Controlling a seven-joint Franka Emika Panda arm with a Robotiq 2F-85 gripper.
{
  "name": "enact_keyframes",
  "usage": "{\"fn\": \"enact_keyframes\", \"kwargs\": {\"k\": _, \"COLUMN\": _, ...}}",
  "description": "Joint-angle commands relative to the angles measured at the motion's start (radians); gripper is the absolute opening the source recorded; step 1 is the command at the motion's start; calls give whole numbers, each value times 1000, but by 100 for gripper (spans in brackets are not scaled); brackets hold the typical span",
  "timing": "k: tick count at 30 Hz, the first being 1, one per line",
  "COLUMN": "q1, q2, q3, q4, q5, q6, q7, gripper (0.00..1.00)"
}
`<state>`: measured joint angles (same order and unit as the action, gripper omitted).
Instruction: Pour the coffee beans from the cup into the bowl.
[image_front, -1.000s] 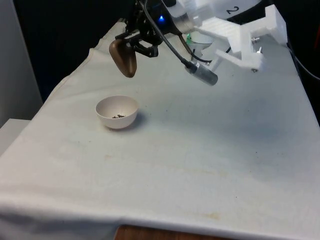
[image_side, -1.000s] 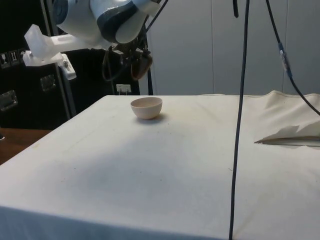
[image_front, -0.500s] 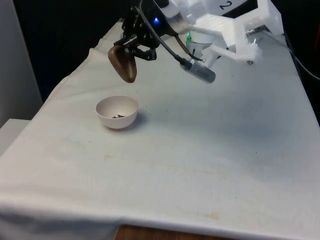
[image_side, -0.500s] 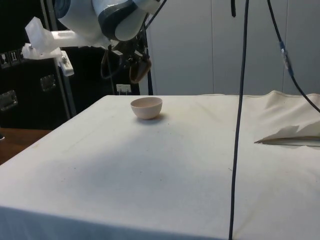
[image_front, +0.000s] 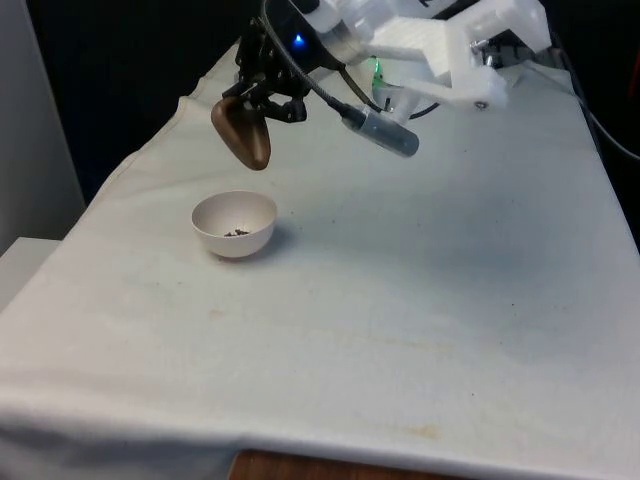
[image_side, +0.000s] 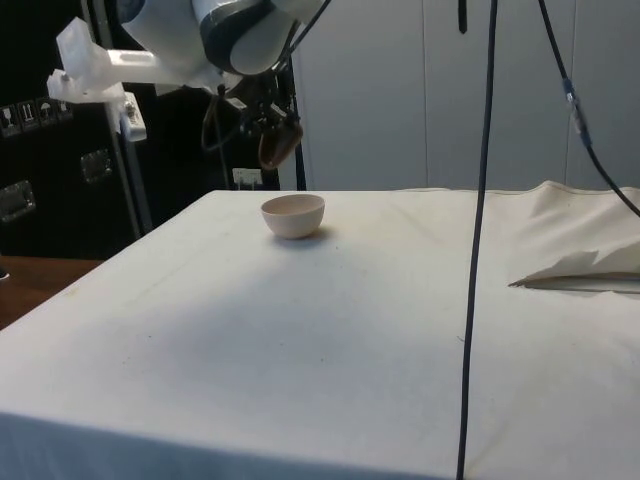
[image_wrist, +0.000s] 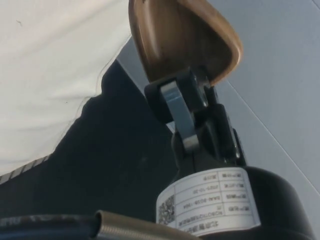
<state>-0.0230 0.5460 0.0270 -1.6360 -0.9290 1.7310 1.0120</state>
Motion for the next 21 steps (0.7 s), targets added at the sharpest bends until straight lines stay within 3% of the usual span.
{"fn": "enact_keyframes", "kwargs": {"k": 1, "q1": -11, "q2": -16, "q3": 4, "q4": -20, "q5": 7, "q6": 30, "q7": -6, "gripper": 0}}
{"fn": "enact_keyframes", "kwargs": {"k": 2, "q1": -1, "q2": -3, "q3": -1, "q4": -4, "q5": 2, "q6": 3, "q7": -1, "gripper": 0}}
{"fn": "enact_keyframes", "kwargs": {"k": 3, "q1": -2, "q2": -6, "q3": -3, "q4": -9, "q5": 4, "q6": 8, "q7": -1, "gripper": 0}}
{"fn": "enact_keyframes", "kwargs": {"k": 4, "q1": -13, "q2": -21, "q3": 1, "q4": -29, "q5": 9, "q6": 41, "q7": -7, "gripper": 0}}
{"fn": "enact_keyframes", "kwargs": {"k": 12, "q1": -12, "q2": -43, "q3": -17, "q4": -68, "q5": 10, "q6": 95, "q7": -16, "gripper": 0}}
{"fn": "enact_keyframes", "kwargs": {"k": 13, "q1": -4, "q2": -34, "q3": -23, "q4": -57, "q5": 4, "q6": 75, "q7": -8, "gripper": 0}}
{"fn": "enact_keyframes", "kwargs": {"k": 14, "q1": -12, "q2": -45, "q3": -19, "q4": -72, "q5": 10, "q6": 101, "q7": -17, "gripper": 0}}
{"fn": "enact_keyframes", "kwargs": {"k": 21, "q1": -12, "q2": -61, "q3": -32, "q4": -100, "q5": 10, "q6": 146, "q7": -27, "gripper": 0}}
